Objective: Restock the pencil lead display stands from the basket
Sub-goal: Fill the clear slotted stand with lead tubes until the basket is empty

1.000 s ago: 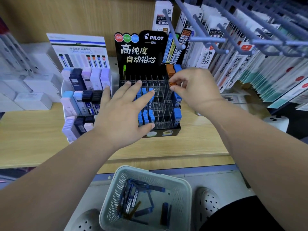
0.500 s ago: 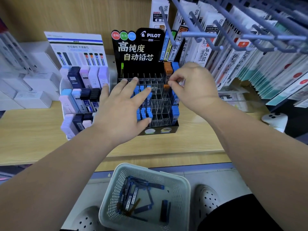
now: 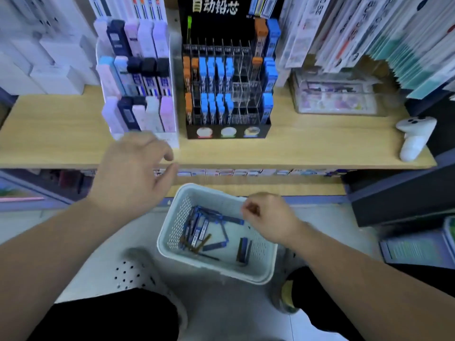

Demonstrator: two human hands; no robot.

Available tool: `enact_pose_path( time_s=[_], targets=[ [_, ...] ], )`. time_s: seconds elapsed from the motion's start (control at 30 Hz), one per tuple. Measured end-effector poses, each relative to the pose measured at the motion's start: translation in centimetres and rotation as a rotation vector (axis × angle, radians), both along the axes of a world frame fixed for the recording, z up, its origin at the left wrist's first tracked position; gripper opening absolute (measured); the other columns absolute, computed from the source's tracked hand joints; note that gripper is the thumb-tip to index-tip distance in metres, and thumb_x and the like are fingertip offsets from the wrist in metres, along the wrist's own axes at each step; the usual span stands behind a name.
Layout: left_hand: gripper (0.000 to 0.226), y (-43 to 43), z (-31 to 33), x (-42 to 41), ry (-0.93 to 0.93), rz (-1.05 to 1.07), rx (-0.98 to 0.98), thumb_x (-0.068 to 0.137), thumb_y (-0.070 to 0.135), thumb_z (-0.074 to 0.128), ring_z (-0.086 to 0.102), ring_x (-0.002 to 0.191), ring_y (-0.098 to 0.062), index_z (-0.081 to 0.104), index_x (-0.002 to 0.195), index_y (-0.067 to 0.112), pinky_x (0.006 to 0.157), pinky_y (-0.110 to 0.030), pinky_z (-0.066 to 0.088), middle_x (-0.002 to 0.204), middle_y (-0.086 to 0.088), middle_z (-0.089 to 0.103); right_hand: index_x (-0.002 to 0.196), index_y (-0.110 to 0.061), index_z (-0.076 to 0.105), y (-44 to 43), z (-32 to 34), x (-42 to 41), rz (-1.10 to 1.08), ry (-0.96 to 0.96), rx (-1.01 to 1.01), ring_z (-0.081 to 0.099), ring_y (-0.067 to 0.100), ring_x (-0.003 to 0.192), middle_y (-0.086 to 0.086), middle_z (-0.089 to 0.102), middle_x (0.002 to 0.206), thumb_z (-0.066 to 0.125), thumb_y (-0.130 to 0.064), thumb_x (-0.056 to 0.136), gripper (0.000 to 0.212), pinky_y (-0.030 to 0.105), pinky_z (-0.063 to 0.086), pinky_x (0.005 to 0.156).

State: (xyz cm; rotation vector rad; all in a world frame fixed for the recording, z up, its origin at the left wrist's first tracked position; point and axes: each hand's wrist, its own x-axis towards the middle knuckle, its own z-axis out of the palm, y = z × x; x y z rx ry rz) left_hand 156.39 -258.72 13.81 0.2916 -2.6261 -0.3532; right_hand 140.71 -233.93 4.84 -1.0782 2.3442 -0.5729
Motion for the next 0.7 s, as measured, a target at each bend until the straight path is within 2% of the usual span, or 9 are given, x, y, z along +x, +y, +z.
enact_pose_path(
  time_s=[0.07, 0.13, 0.23, 0.37, 0.43, 0.47, 0.53, 0.63, 0.7],
  targets=[
    [0.019, 0.7, -3.5, 2.1, -0.246, 0.129, 0.203, 0.09, 0.033, 0.061, 0.057, 0.077, -0.026, 0.066, 0.098, 0.016, 0.072, -0.038, 0.048, 0.087, -0.002, 0.059, 0.106, -0.005, 0.072, 0.5, -4.1, 1.0, -0.238, -0.393, 0.183, 0.065, 0.024, 0.086, 0.007, 0.07, 0.096, 0.062, -0.025, 0.098, 0.023, 0.038, 0.055, 0.083],
    [0.034, 1.0, -7.2, 4.4, -0.566, 0.268, 0.409, 0.093, 0.039, 0.061, 0.058, 0.084, -0.021, 0.059, 0.122, 0.021, 0.081, -0.036, 0.047, 0.11, -0.003, 0.061, 0.119, -0.003, 0.067, 0.5, -7.4, 2.0, -0.495, -0.697, 0.243, 0.062, 0.023, 0.088, 0.009, 0.065, 0.099, 0.064, -0.018, 0.096, 0.027, 0.038, 0.054, 0.083],
    [0.057, 1.1, -11.7, 6.6, -0.886, 0.284, 0.525, 0.099, 0.047, 0.051, 0.059, 0.114, -0.024, 0.039, 0.149, 0.023, 0.099, -0.036, 0.045, 0.139, -0.005, 0.054, 0.108, -0.009, 0.063, 0.1, -11.3, 2.9, -0.712, -0.809, 0.282, 0.059, 0.025, 0.095, 0.013, 0.061, 0.105, 0.063, -0.012, 0.096, 0.013, 0.041, 0.053, 0.09],
    [0.054, 1.3, -15.5, 5.8, -0.857, 0.344, 0.729, 0.102, 0.044, 0.045, 0.059, 0.114, -0.023, 0.038, 0.151, 0.022, 0.094, -0.032, 0.044, 0.135, -0.002, 0.059, 0.086, -0.005, 0.058, -0.5, -15.2, 3.9, -0.965, -0.812, 0.325, 0.055, 0.029, 0.087, 0.019, 0.061, 0.098, 0.061, -0.009, 0.094, 0.01, 0.038, 0.046, 0.072],
    [0.043, 1.5, -16.6, 4.9, -0.772, 0.366, 0.782, 0.103, 0.04, 0.045, 0.063, 0.099, -0.022, 0.048, 0.142, 0.023, 0.084, -0.032, 0.047, 0.119, -0.001, 0.066, 0.085, -0.008, 0.058, -0.9, -16.8, 5.0, -0.948, -0.78, 0.378, 0.057, 0.029, 0.093, 0.014, 0.06, 0.1, 0.058, -0.009, 0.096, 0.011, 0.038, 0.05, 0.081],
    [0.037, 1.5, -17.1, 4.7, -0.731, 0.375, 0.798, 0.103, 0.038, 0.045, 0.064, 0.091, -0.02, 0.052, 0.136, 0.024, 0.079, -0.032, 0.048, 0.11, 0.0, 0.068, 0.095, -0.006, 0.062, -1.1, -17.6, 5.4, -0.938, -0.741, 0.429, 0.06, 0.031, 0.102, 0.016, 0.062, 0.108, 0.057, -0.01, 0.097, 0.006, 0.04, 0.052, 0.092],
    [0.024, 1.5, -18.0, 4.8, -0.689, 0.402, 0.809, 0.103, 0.033, 0.044, 0.064, 0.08, -0.018, 0.056, 0.123, 0.025, 0.072, -0.034, 0.049, 0.097, 0.003, 0.069, 0.124, 0.0, 0.059, -1.2, -19.0, 6.1, -0.919, -0.686, 0.489, 0.059, 0.033, 0.112, 0.021, 0.061, 0.128, 0.052, -0.011, 0.099, 0.028, 0.039, 0.05, 0.098],
    [0.014, 1.2, -18.9, 5.5, -0.677, 0.402, 0.852, 0.103, 0.03, 0.044, 0.062, 0.078, -0.021, 0.058, 0.103, 0.025, 0.074, -0.039, 0.051, 0.087, 0.002, 0.067, 0.138, 0.002, 0.052, -2.0, -20.1, 6.8, -0.918, -0.662, 0.496, 0.059, 0.024, 0.1, 0.02, 0.057, 0.138, 0.043, -0.011, 0.104, 0.037, 0.021, 0.049, 0.074],
    [0.014, 1.1, -19.2, 6.0, -0.646, 0.396, 0.913, 0.102, 0.03, 0.046, 0.061, 0.077, -0.019, 0.058, 0.095, 0.026, 0.074, -0.038, 0.049, 0.081, 0.003, 0.066, 0.14, -0.002, 0.05, -3.0, -19.2, 7.0, -0.907, -0.62, 0.523, 0.057, 0.022, 0.117, 0.015, 0.053, 0.144, 0.04, -0.009, 0.106, 0.036, 0.022, 0.047, 0.094]
  ],
)
